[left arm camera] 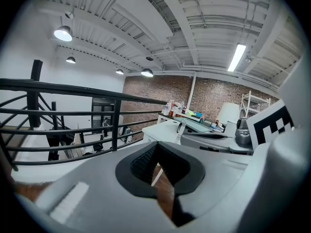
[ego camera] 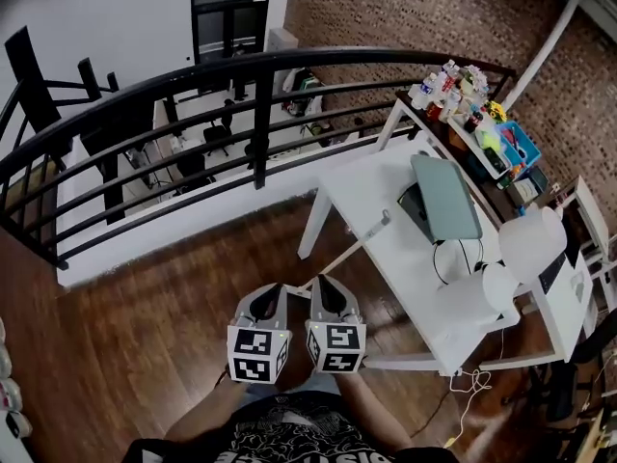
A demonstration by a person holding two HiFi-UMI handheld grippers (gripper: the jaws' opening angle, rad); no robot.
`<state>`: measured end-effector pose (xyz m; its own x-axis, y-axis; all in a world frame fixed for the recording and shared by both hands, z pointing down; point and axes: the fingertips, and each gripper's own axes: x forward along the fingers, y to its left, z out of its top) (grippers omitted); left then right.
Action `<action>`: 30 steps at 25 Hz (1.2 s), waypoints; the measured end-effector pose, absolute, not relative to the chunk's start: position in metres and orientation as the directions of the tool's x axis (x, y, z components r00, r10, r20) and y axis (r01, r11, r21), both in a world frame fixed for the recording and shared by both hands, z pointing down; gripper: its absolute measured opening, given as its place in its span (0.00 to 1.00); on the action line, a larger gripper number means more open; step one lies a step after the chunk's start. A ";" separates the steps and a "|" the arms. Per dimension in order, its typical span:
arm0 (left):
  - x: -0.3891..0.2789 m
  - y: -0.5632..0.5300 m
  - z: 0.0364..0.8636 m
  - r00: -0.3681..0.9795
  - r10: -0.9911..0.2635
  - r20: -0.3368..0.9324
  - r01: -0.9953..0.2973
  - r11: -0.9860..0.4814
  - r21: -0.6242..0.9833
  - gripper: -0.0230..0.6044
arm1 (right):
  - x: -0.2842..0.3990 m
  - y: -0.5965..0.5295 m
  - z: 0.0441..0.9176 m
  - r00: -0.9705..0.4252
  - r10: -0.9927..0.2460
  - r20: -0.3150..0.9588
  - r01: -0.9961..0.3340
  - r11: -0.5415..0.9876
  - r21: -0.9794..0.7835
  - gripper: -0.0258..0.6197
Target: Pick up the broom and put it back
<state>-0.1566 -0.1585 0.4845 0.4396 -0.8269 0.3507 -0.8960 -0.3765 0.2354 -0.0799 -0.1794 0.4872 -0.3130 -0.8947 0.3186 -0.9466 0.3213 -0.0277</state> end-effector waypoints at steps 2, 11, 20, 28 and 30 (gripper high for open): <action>-0.161 -0.153 0.485 0.417 -0.839 0.350 -0.905 -0.351 0.239 0.05 | -0.092 -0.175 0.486 -0.354 -0.879 0.319 -0.930 0.365 -0.026 0.04; -0.146 -0.123 0.479 0.292 -0.899 0.326 -0.949 -0.229 0.218 0.05 | -0.097 -0.136 0.471 -0.529 -0.807 0.264 -0.842 0.537 -0.045 0.04; -0.098 -0.090 0.469 0.227 -0.925 0.306 -0.965 -0.170 0.201 0.05 | -0.055 -0.101 0.464 -0.619 -0.748 0.240 -0.778 0.625 -0.061 0.04; -0.074 -0.047 0.473 0.158 -0.937 0.312 -0.980 -0.110 0.168 0.05 | -0.032 -0.068 0.467 -0.679 -0.697 0.229 -0.725 0.686 -0.064 0.04; -0.068 -0.036 0.475 0.151 -0.935 0.321 -0.981 -0.101 0.166 0.05 | -0.029 -0.059 0.467 -0.690 -0.686 0.229 -0.715 0.696 -0.071 0.04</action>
